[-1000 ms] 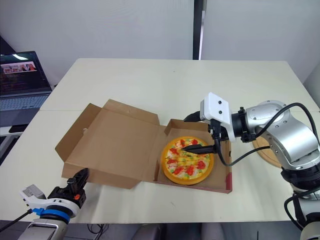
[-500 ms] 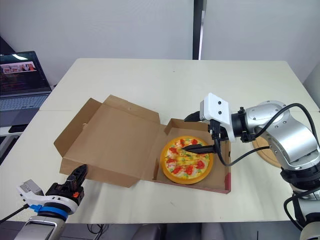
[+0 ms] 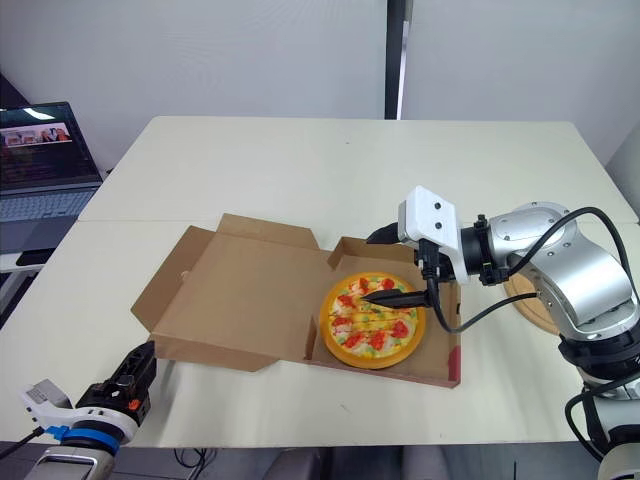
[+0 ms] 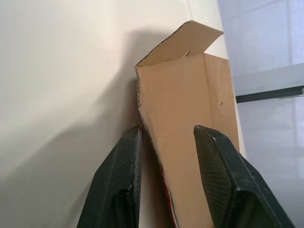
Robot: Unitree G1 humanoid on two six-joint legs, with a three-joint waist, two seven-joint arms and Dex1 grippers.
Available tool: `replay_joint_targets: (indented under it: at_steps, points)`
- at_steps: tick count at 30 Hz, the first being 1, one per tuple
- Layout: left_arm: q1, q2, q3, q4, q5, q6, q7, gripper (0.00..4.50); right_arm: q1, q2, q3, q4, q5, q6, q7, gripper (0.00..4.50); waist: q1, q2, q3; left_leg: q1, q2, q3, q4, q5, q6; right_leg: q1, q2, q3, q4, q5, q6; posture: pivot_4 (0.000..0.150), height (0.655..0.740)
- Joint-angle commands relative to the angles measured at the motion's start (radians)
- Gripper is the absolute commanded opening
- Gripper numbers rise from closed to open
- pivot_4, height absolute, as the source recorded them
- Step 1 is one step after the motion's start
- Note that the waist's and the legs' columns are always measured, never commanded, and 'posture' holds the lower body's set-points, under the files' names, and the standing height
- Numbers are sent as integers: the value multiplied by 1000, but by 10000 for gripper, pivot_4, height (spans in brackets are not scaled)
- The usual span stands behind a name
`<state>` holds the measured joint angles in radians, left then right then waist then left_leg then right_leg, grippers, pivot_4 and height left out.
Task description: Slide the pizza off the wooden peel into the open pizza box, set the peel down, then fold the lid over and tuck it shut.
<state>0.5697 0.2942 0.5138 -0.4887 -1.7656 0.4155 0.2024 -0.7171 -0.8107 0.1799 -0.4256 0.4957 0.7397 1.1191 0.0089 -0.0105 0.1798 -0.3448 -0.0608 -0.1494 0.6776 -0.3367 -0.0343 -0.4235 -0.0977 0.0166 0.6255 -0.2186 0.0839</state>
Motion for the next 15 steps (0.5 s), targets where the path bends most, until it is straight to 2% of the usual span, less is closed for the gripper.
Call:
replay_joint_targets:
  at_steps: [1, 15]
  points:
    - [2, 27, 35, 15, 0, 23, -28, 17599, -20, 2, -14, -19, 16, -6, 7, 45000, 0, 0, 0, 0, 0, 0, 0, 0, 0, 0, 0, 0, 0, 0, 0, 1500, 7400]
    - [-104, 48, 42, 146, 5, 81, -57, 17599, -27, 6, -14, -22, 16, 2, 14, 45000, -1, 0, 0, 0, 0, -1, 0, 0, -1, 0, 0, 0, 0, 0, 0, 1500, 7400]
